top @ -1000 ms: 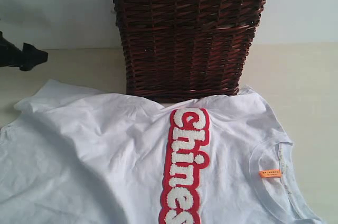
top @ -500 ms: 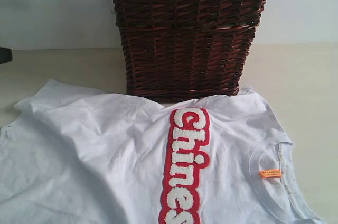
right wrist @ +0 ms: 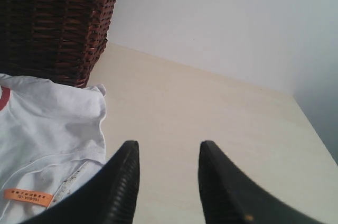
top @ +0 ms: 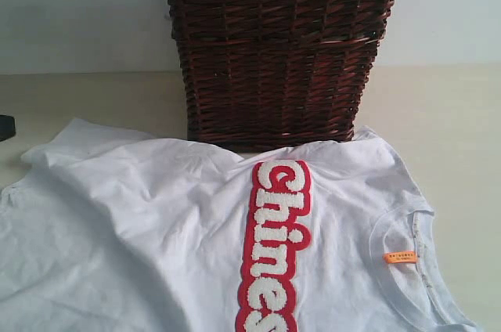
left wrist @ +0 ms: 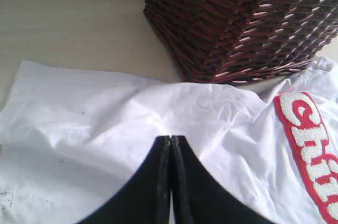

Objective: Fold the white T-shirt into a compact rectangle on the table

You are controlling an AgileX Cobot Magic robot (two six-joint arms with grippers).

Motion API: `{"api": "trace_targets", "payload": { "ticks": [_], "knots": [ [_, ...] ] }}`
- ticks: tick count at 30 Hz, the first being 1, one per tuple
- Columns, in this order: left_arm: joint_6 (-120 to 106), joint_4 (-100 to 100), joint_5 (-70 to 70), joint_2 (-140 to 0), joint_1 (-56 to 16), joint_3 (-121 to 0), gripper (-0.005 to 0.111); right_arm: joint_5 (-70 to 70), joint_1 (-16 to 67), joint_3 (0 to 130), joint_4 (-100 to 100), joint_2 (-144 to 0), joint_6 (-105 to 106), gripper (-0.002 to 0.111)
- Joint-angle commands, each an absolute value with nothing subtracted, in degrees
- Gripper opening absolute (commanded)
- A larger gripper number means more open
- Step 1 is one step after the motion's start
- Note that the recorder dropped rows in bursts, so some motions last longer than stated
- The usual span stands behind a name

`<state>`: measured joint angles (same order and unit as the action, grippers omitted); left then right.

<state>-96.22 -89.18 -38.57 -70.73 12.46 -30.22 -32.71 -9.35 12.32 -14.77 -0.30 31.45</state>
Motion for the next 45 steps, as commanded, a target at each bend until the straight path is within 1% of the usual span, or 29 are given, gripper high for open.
{"api": "trace_targets", "payload": {
  "ticks": [1, 4, 6, 8, 9, 11, 12, 13, 16, 21, 23, 34, 45],
  "knots": [
    [-96.44, -90.85, -39.27, -69.04, 12.54, -29.98, 0.000, -32.03, -9.35, 12.22, -14.91, 0.00, 31.35, 0.037],
    [-98.33, -90.63, -39.51, -67.37, 12.54, -29.98, 0.000, -30.90, -9.35, 12.22, -14.40, 0.00, 31.35, 0.037],
    [-98.99, -90.63, -39.51, -66.51, 12.54, -29.98, 0.000, -26.99, -9.35, 12.22, -11.36, 0.00, 31.35, 0.037],
    [-98.99, -90.63, -39.39, -65.57, 12.54, -29.98, 0.000, -24.13, -9.35, 12.22, -13.76, 0.00, 31.35, 0.037],
    [-98.99, -90.63, -39.39, -65.28, 12.54, -29.98, 0.000, -22.53, -9.35, 12.22, -16.45, 0.00, 30.62, 0.037],
    [-98.99, -90.16, -39.24, -64.72, 12.54, -29.98, 0.000, -16.54, -9.35, 12.33, -34.89, 0.00, 23.48, 0.037],
    [-98.99, -89.23, -39.15, -64.72, 12.54, -29.98, 0.000, -14.44, -9.35, 12.33, -50.13, 0.00, 18.87, 0.037],
    [-98.99, -88.24, -39.15, -64.72, 12.54, -29.98, 0.000, -14.21, -9.35, 12.46, -56.73, 0.00, 18.85, 0.037],
    [-98.99, -87.28, -39.10, -64.72, 12.54, -29.98, 0.000, -11.52, -9.35, 12.46, -63.67, 0.00, 16.72, 0.037],
    [-98.99, -87.28, -39.10, -64.72, 12.54, -29.98, 0.000, 5.60, -9.35, 12.46, -64.37, 0.00, 13.84, 0.037],
    [-98.99, -87.28, -39.10, -64.72, 12.54, -29.98, 0.000, 8.48, -9.35, 12.46, -64.48, 0.00, 13.74, 0.037],
    [-98.99, -87.28, -39.10, -64.72, 12.54, -29.98, 0.000, 3.76, -9.35, 12.46, -64.48, 0.00, 13.36, 0.037],
    [-98.99, -87.17, -39.10, -64.72, 12.54, -29.98, 0.000, 2.18, -9.35, 12.46, -64.48, 0.00, 11.35, 0.037]
  ]
}}
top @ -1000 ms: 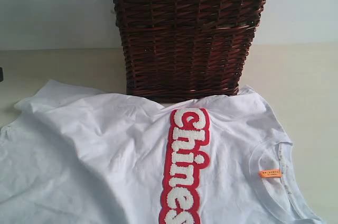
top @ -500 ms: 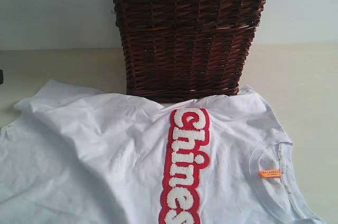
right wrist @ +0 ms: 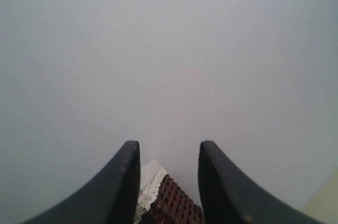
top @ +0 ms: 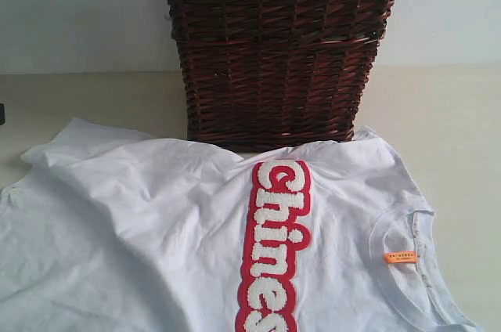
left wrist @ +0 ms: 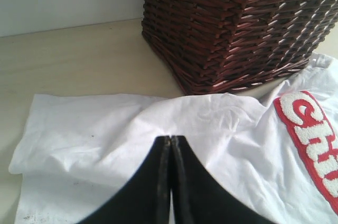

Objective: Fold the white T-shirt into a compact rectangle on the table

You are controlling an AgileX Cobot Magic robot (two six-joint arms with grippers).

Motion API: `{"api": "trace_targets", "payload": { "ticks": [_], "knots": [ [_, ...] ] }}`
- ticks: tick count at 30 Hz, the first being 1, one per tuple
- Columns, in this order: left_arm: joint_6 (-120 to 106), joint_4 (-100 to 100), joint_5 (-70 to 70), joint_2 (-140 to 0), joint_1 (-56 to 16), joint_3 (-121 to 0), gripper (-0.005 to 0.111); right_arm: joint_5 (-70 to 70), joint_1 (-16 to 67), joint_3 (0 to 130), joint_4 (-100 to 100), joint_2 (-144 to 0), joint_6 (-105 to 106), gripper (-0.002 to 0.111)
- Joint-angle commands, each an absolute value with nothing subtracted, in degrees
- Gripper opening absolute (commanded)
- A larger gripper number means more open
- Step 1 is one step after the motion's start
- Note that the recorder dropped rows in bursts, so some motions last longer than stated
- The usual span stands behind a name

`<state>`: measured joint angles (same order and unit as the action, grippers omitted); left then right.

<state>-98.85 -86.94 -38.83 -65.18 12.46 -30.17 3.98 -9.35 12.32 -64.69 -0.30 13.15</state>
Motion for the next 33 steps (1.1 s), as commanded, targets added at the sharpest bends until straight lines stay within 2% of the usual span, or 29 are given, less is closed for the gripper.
{"api": "trace_targets", "payload": {
  "ticks": [1, 9, 11, 13, 14, 17, 20, 26, 30, 33],
  "knots": [
    [-98.99, -87.17, -39.10, -64.72, 12.54, -29.98, 0.000, 2.03, -9.35, 12.46, -64.48, 0.00, 10.55, 0.037],
    [-98.99, -87.17, -39.10, -64.72, 12.54, -29.98, 0.000, 1.78, -9.35, 12.46, -63.20, 0.00, 9.56, 0.034],
    [-98.99, -87.17, -39.10, -64.72, 12.54, -29.98, 0.000, -3.68, -9.35, 12.46, -58.37, 0.00, 13.50, 0.021],
    [-98.99, -87.18, -39.10, -64.83, 12.54, -29.86, 0.000, -16.68, -9.35, 12.46, -51.96, 0.00, 16.64, 0.004],
    [-98.99, -87.18, -39.10, -65.23, 12.54, -29.70, 0.000, -22.47, -9.35, 12.46, -49.97, -0.40, 16.84, 0.000],
    [-98.99, -86.17, -41.09, -66.81, 12.54, -28.38, 0.000, -36.25, -9.35, 12.46, -51.10, -5.06, 20.24, 0.000],
    [-98.99, -81.66, -43.59, -68.60, 12.54, -26.44, 0.000, -37.75, -9.35, 12.46, -58.32, -9.94, 32.35, 0.000],
    [-104.90, -79.98, -40.50, -72.54, 12.54, -23.67, 0.000, -40.39, -9.35, 15.00, -63.43, -22.28, 38.60, 0.000],
    [-104.33, -81.17, -39.76, -75.00, 12.54, -23.80, 0.000, -38.38, -9.35, 22.06, -63.28, -31.24, 59.86, 0.000],
    [-105.03, -81.96, -40.79, -76.95, 12.54, -23.92, 0.000, -34.87, -9.35, 26.40, -61.77, -36.91, 84.34, 0.000]
  ]
}}
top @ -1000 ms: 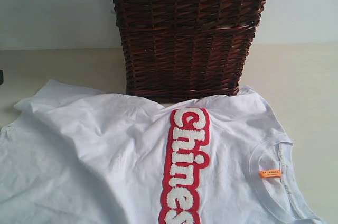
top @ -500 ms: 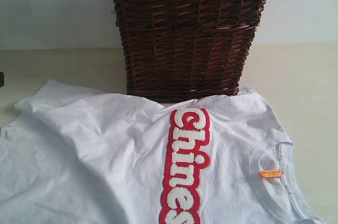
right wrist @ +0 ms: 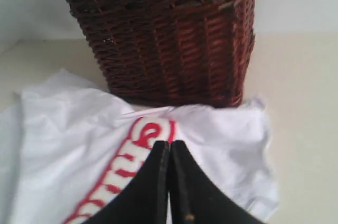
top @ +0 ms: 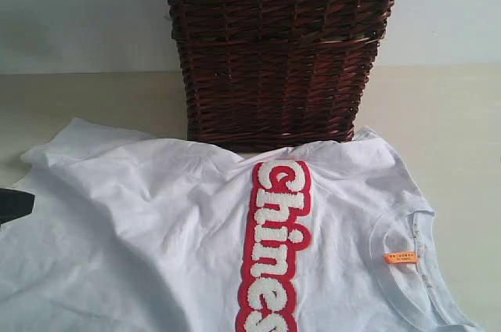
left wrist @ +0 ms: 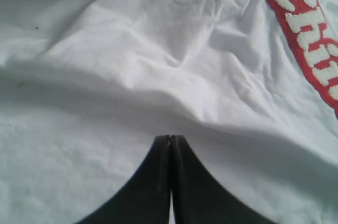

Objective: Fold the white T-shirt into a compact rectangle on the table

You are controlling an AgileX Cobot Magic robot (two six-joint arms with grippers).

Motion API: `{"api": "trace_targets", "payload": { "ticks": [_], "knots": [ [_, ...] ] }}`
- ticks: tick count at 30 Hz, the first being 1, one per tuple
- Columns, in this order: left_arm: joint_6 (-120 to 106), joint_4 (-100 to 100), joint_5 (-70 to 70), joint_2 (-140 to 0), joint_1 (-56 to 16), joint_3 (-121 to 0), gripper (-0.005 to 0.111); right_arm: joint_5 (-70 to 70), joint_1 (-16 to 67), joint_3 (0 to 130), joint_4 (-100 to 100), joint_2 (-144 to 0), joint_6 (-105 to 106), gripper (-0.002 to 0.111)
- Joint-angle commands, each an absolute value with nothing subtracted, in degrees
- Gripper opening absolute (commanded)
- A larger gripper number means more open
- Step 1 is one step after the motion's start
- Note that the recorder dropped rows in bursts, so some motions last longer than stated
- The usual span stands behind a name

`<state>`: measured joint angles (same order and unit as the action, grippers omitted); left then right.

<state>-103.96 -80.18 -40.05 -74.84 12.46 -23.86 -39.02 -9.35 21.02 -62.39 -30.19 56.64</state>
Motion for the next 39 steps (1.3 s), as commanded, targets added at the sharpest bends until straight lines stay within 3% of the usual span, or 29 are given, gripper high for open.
{"api": "trace_targets", "payload": {
  "ticks": [1, 4, 14, 16, 20, 23, 26, 29, 33, 36, 39],
  "knots": [
    [-106.23, -82.05, -40.79, -77.65, 12.54, -23.92, 0.000, -32.63, -9.35, 27.30, -61.38, -39.12, 93.11, 0.001],
    [-113.40, -82.05, -40.79, -79.59, 12.54, -23.92, 0.000, -30.39, -9.35, 27.96, -59.17, -44.77, 102.48, 0.010],
    [-120.22, -81.66, -37.19, -84.82, 12.54, -26.06, 0.000, -33.13, -4.21, 27.26, -57.10, -68.30, 101.93, 0.029],
    [-120.22, -81.66, -36.23, -86.78, 12.54, -28.26, 0.004, -32.60, -2.78, 27.26, -61.04, -72.01, 104.81, 0.037],
    [-120.22, -80.87, -36.47, -90.13, 12.54, -32.10, 0.023, -32.44, -0.43, 27.84, -72.78, -75.96, 108.29, 0.052],
    [-120.22, -70.59, -34.14, -93.40, 12.54, -33.46, 0.036, -31.07, 0.38, 27.83, -73.19, -77.83, 108.49, 0.051],
    [-120.22, -59.84, -30.68, -96.76, 12.54, -33.44, 0.036, -31.07, 0.38, 27.83, -73.08, -79.28, 110.12, 0.051],
    [-120.22, -57.62, -26.53, -99.66, 12.54, -33.44, 0.026, -29.20, 0.38, 27.96, -73.41, -81.28, 111.03, 0.051],
    [-120.22, -57.62, -20.68, -105.78, 12.54, -34.13, 0.000, -28.30, 0.38, 27.96, -73.41, -86.16, 110.67, 0.051],
    [-119.79, -57.62, -23.15, -107.33, 12.54, -34.13, 0.000, -27.64, 0.38, 27.96, -73.41, -88.56, 109.09, 0.047],
    [-119.78, -57.52, -23.86, -107.21, 12.54, -34.13, 0.000, -27.17, 0.38, 27.96, -72.91, -91.86, 109.09, 0.025]
  ]
}}
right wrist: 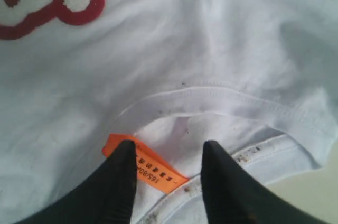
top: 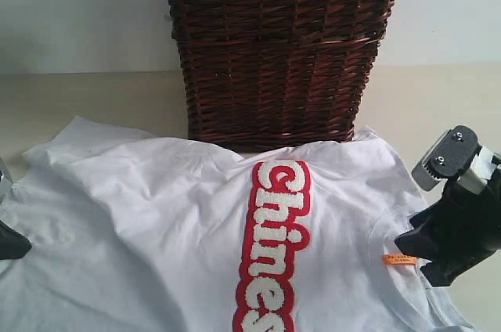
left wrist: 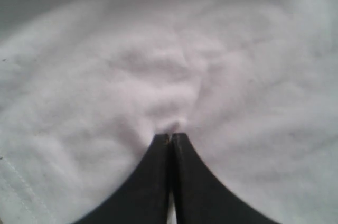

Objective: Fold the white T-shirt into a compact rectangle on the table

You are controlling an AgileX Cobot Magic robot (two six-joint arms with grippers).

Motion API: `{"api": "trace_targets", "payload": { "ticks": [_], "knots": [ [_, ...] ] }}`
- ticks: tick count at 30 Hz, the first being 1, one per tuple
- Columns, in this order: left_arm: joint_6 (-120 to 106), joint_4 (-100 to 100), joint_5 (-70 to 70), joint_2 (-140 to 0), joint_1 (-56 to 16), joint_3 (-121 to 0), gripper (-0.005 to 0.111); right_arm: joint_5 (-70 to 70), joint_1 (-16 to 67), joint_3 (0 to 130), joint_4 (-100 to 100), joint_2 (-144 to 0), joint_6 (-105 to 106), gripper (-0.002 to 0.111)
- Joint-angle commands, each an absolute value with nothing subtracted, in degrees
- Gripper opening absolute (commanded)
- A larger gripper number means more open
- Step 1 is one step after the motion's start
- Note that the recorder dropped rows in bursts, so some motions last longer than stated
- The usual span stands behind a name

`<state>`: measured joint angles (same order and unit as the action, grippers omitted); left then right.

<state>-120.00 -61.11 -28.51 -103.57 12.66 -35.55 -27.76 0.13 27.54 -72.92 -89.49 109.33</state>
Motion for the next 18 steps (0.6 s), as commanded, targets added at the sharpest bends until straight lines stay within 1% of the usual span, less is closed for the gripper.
{"api": "trace_targets", "payload": {
  "ticks": [1, 3, 4, 9, 13, 18],
  "knots": [
    [-119.78, -57.14, -24.57, -107.13, 12.54, -34.13, 0.000, -27.17, 0.38, 27.96, -72.91, -92.77, 108.82, 0.015],
    [-119.78, -54.13, -26.71, -107.08, 12.54, -34.13, 0.000, -27.07, 0.38, 27.96, -72.91, -93.97, 108.69, 0.001],
    [-119.78, -51.80, -27.10, -107.08, 12.54, -33.77, 0.000, -27.07, 0.38, 27.96, -72.42, -94.54, 107.79, 0.000],
    [-119.78, -45.62, -27.10, -106.19, 12.54, -31.02, 0.000, -23.67, 0.38, 27.96, -65.90, -95.85, 102.61, 0.000],
    [-119.78, -40.82, -27.25, -105.06, 12.54, -29.10, 0.000, -19.68, 0.38, 27.96, -65.64, -96.44, 100.13, 0.000],
    [-119.69, -35.27, -27.25, -103.83, 12.54, -26.62, 0.000, -18.48, 0.38, 27.96, -65.58, -97.62, 100.13, 0.000]
  ]
}}
